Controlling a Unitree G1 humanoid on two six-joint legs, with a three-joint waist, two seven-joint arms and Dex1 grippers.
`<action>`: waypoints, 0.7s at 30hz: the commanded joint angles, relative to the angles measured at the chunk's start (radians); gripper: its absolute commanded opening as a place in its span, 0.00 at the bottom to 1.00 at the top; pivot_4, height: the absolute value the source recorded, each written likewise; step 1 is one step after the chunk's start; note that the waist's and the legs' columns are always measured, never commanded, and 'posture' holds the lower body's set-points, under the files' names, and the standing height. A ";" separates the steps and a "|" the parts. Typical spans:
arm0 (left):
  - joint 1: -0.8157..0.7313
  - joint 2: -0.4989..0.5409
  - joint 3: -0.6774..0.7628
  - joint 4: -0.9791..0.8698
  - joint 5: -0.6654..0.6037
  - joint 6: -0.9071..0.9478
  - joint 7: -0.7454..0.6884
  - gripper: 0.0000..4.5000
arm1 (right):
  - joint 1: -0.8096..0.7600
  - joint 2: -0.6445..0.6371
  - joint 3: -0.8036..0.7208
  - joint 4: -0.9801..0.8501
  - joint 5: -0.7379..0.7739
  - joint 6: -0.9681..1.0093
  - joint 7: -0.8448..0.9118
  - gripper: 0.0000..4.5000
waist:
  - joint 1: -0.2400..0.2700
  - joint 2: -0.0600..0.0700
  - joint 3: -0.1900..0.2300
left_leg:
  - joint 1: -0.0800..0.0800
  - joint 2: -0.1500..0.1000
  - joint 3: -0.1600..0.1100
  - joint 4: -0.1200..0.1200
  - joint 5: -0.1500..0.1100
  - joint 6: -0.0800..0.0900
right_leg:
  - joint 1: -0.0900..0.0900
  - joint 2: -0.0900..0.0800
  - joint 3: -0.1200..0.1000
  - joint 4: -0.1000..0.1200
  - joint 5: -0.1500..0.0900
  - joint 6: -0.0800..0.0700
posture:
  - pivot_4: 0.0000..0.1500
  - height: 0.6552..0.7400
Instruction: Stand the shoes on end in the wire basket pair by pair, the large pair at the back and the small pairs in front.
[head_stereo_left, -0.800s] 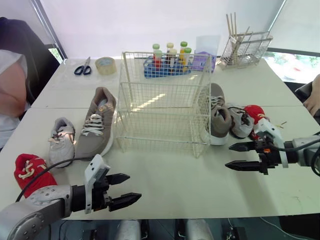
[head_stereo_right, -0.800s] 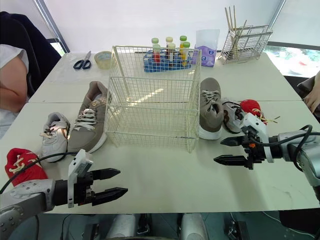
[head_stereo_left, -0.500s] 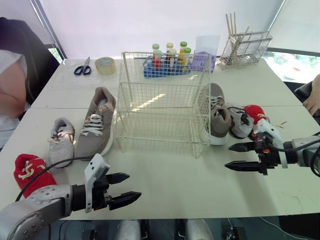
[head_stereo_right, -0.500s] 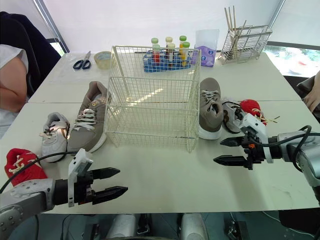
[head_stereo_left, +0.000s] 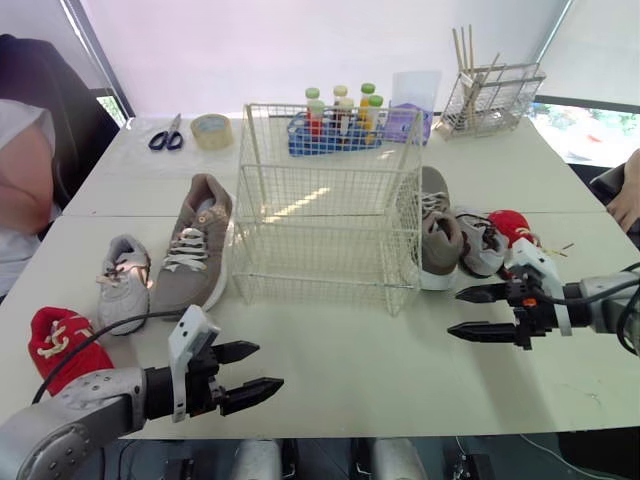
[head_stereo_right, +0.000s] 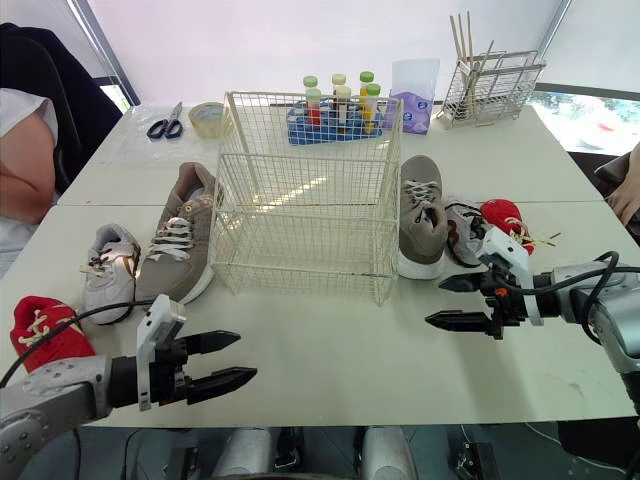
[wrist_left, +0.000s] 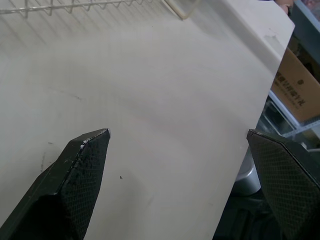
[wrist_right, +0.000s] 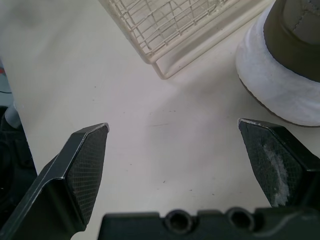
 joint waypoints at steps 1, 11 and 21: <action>-0.020 0.018 -0.006 0.002 0.017 -0.012 -0.023 0.99 | -0.016 -0.014 -0.018 -0.003 -0.013 -0.015 -0.004 1.00 | 0.001 0.000 0.000 | 0.000 0.000 0.000 0.000 0.000 0.000 | 0.000 0.000 0.000 0.000 0.000 0.000 | 1.00 0.95; -0.186 0.320 0.209 0.060 -0.069 0.058 -0.261 0.99 | -0.492 -0.172 0.005 0.050 -0.007 -0.018 0.133 1.00 | -0.005 0.006 0.007 | 0.000 0.001 0.001 -0.001 0.001 -0.002 | -0.003 0.001 0.000 0.002 0.000 -0.001 | 1.00 0.95; -0.384 0.440 0.292 0.102 -0.186 0.103 -0.343 0.99 | -0.672 0.028 0.216 -0.155 0.092 0.088 0.216 1.00 | 0.000 0.004 0.010 | -0.002 0.001 0.004 -0.003 0.005 -0.010 | -0.003 0.002 0.001 0.006 0.000 -0.001 | 1.00 0.95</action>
